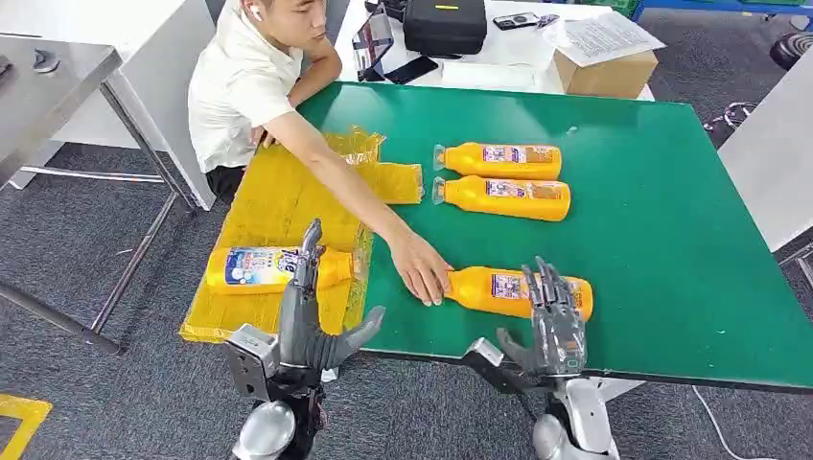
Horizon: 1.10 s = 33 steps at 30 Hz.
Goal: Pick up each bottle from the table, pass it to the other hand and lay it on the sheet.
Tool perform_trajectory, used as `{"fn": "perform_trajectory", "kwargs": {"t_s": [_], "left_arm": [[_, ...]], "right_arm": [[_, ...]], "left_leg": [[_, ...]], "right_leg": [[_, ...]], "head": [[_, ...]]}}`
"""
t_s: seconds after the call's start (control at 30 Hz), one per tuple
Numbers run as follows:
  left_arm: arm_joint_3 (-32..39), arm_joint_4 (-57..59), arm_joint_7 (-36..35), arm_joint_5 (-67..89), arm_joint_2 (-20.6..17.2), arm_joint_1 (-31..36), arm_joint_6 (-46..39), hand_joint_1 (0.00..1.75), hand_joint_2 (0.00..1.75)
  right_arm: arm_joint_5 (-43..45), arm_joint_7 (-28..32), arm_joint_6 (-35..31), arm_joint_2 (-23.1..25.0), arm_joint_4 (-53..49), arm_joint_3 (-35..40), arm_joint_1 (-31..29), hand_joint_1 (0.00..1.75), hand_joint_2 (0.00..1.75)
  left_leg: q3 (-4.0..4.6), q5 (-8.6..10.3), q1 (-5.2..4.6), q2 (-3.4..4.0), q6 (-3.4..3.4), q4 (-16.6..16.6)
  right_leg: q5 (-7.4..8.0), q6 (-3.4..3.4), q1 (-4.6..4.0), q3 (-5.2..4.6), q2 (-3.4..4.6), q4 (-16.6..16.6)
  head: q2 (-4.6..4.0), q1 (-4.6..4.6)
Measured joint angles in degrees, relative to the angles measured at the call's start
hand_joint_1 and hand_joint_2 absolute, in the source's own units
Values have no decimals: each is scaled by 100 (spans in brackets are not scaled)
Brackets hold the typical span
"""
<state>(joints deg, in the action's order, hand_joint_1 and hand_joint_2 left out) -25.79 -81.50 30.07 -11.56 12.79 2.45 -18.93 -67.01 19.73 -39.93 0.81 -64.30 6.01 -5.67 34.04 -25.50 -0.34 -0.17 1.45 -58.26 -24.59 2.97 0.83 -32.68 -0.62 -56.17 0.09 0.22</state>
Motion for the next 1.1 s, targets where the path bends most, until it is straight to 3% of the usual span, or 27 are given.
{"fn": "perform_trajectory", "kwargs": {"t_s": [0.2,0.37,0.8,0.83,0.87,0.97,1.0,1.03,1.1], "left_arm": [[-223,68,-125,-66,7,137,131,0,175],[-371,146,-223,-111,7,222,162,0,175],[-406,234,-524,-168,4,255,179,0,175],[-402,234,-529,-155,4,252,179,0,175],[-398,234,-538,-109,4,245,179,0,175],[-385,232,-592,-39,4,222,181,0,175],[-376,225,-621,-24,4,205,197,0,175],[-369,223,-631,-15,4,197,203,0,175],[-354,216,-640,2,4,180,214,0,175]], "right_arm": [[199,-430,317,-463,1008,444,-890,0,175],[282,-638,762,-581,1880,764,-1477,0,175],[542,-1266,2197,-881,2583,1377,-2114,0,175],[544,-1347,2249,-902,2581,1414,-2119,26,175],[544,-1469,2319,-931,2576,1456,-2124,86,175],[529,-1832,2597,-1005,2550,1572,-2140,86,175],[511,-1971,2671,-1046,2528,1606,-2139,161,175],[498,-2015,2697,-1070,2520,1624,-2139,175,175],[468,-2076,2734,-1119,2507,1672,-2138,175,175]], "left_leg": [[-2,5,0,3,6,-2],[-1,5,1,2,6,-2],[-42,5,0,4,9,-1],[-48,7,0,3,11,-2],[-54,7,0,2,12,-2],[-75,7,0,0,12,-2],[-81,7,0,-3,12,-1],[-82,7,0,-4,12,-1],[-82,7,0,-6,12,-1]], "right_leg": [[6,5,0,0,5,0],[6,5,-1,-1,3,-2],[6,5,0,34,5,5],[6,6,0,39,4,5],[7,6,0,45,4,6],[7,6,0,54,3,7],[5,6,0,51,0,7],[4,7,0,47,0,7],[4,6,0,49,-1,7]], "head": [[0,0],[0,2],[0,2],[0,2],[0,2],[0,2],[0,0],[0,2],[0,2]]}}
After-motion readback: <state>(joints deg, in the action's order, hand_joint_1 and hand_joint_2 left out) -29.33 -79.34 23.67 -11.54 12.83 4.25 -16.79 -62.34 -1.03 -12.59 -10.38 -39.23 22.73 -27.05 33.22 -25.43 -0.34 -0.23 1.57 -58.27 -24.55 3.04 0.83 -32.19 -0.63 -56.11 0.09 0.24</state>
